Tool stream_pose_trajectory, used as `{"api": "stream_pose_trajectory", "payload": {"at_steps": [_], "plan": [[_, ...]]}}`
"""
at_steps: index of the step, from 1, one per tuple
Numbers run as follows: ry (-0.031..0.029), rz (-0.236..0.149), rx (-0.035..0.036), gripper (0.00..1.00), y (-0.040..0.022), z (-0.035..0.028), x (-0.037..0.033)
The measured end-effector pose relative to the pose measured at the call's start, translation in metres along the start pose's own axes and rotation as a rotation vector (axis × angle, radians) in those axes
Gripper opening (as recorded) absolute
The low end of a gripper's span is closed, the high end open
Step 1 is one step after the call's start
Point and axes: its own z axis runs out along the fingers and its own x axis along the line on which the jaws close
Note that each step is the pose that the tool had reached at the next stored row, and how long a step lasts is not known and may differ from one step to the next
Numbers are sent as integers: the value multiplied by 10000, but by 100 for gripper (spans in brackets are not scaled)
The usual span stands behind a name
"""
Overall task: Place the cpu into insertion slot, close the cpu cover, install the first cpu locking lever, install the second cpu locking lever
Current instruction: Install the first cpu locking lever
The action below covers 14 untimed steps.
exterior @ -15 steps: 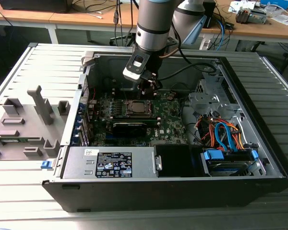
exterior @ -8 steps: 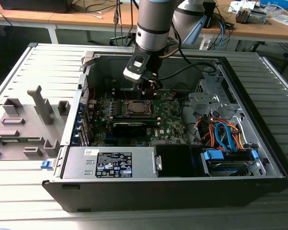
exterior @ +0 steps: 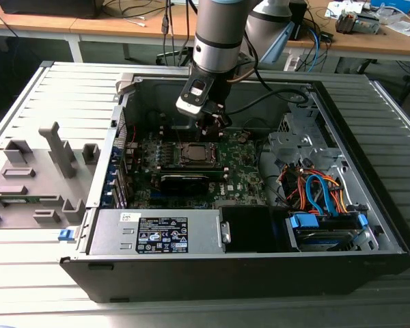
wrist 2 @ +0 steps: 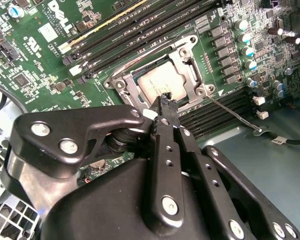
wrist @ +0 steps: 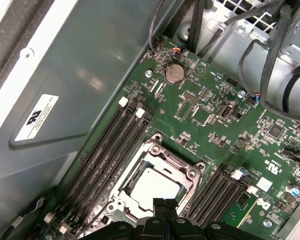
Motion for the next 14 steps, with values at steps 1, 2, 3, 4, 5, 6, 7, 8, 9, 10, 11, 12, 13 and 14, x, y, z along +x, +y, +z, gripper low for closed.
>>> {"api": "stream_pose_trajectory", "payload": {"at_steps": [1,2,3,4,5,6,7,8,9,10,11,12,13,14], "plan": [[0,-9,0,11,0,0,0],[-1,-18,0,11,0,0,0],[-1,-29,1,11,0,0,0],[-1,-38,1,11,0,0,0],[-2,-54,2,11,0,0,0],[-3,-68,3,11,0,0,0],[-4,-82,3,11,0,0,0],[-4,-101,4,11,0,0,0],[-5,-118,5,11,0,0,0],[-6,-132,5,11,0,0,0],[-6,-141,5,11,0,0,0],[-6,-150,6,11,0,0,0],[-7,-159,6,11,0,0,0],[-8,-171,7,11,0,0,0]]}}
